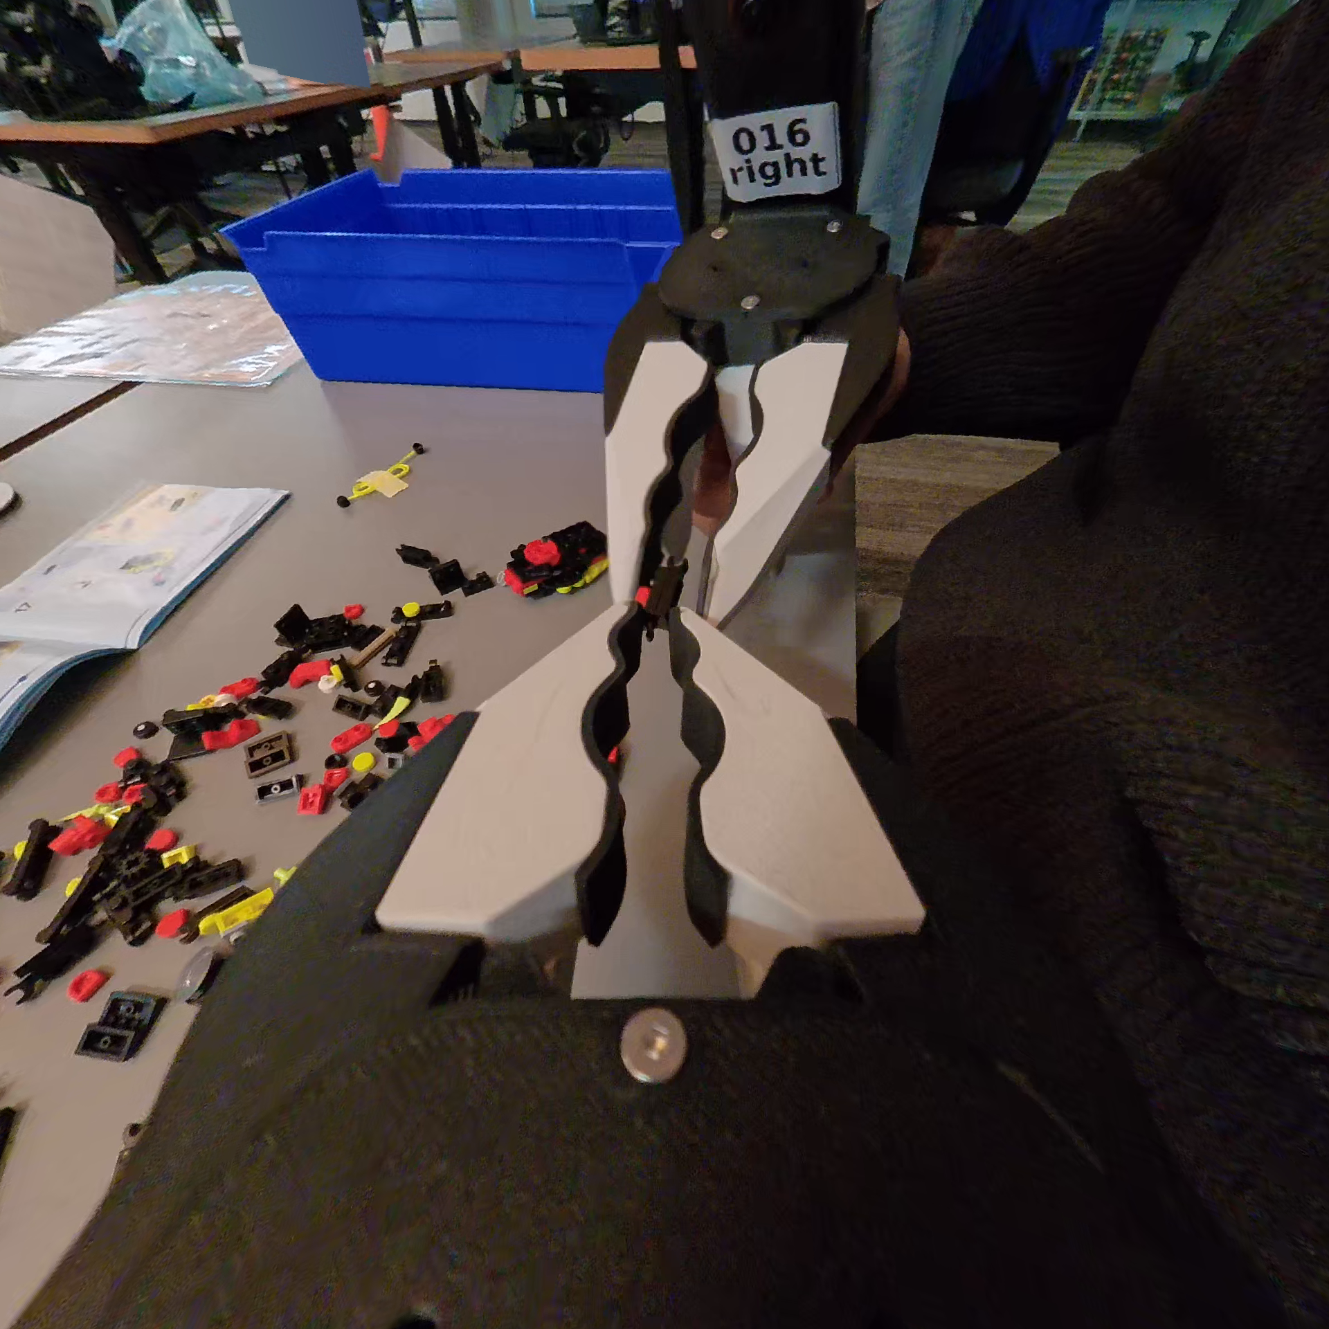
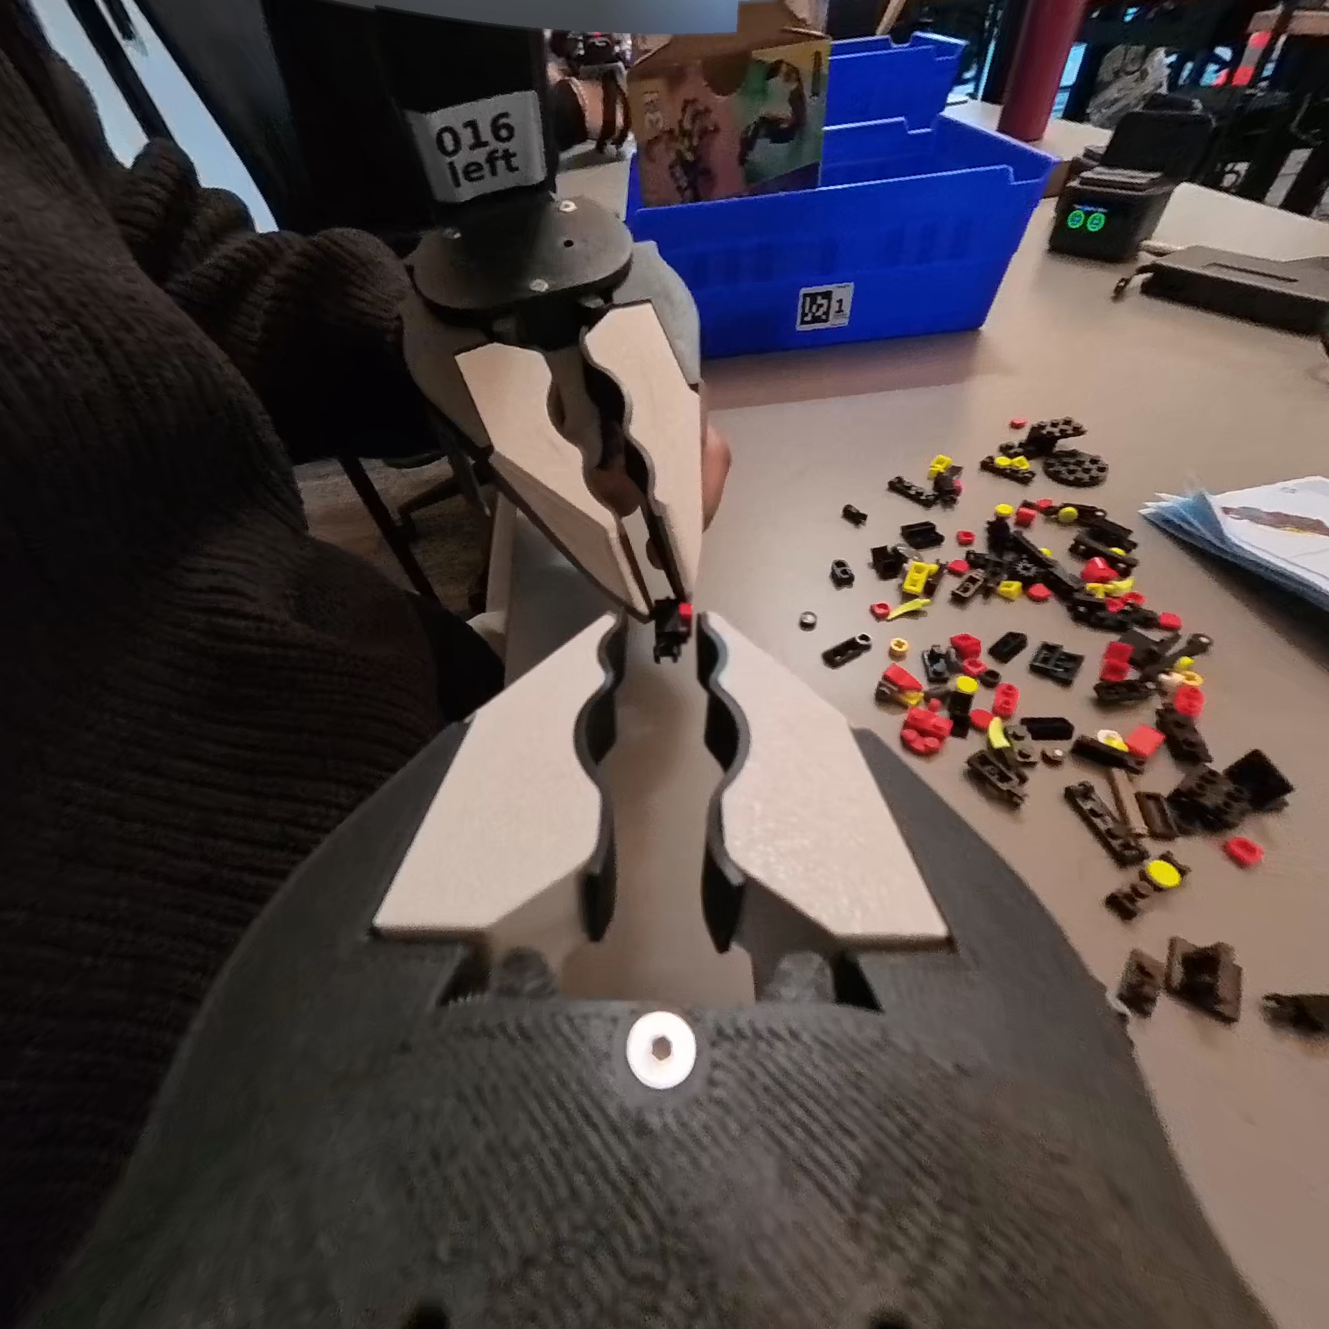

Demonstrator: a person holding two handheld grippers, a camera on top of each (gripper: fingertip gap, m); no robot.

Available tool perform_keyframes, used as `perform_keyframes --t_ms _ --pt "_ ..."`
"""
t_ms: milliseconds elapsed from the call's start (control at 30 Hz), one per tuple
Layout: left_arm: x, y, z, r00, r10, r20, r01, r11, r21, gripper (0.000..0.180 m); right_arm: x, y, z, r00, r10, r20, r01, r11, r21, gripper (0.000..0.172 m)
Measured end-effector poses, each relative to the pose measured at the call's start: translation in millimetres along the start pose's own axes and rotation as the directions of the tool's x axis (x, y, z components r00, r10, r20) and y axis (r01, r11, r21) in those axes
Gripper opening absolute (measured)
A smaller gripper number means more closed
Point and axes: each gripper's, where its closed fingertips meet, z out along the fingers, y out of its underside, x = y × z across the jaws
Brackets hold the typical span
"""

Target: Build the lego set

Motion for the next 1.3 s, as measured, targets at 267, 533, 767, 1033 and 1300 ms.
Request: perform_keyframes --t_ms 267,533,767,1033,1300 --pt "0 -6 -4 0.999 -0.042 -0.024 0.043 0.998 0.045 0.007 2 -4 -5 0.992 -0.118 -0.050 0.119 0.993 0.007 0.007" --pt "-5 -7 -7 0.978 -0.194 -0.078 0.199 0.978 0.068 0.013 2 -5 -5 0.970 -0.225 -0.090 0.225 0.974 -0.010 0.008" --pt "2 -9 -7 0.985 -0.148 -0.094 0.155 0.985 0.079 0.008 -2 -5 -5 0.984 -0.170 -0.048 0.170 0.985 -0.001 0.008" --pt "12 -6 -9 0.979 -0.127 -0.160 0.139 0.988 0.062 0.019 -9 0 -2 0.983 -0.182 -0.011 0.181 0.983 -0.032 0.008" --pt "17 5 -4 0.979 -0.120 -0.163 0.122 0.993 0.002 0.017 -14 5 2 0.977 -0.211 0.006 0.211 0.975 -0.071 0.008"
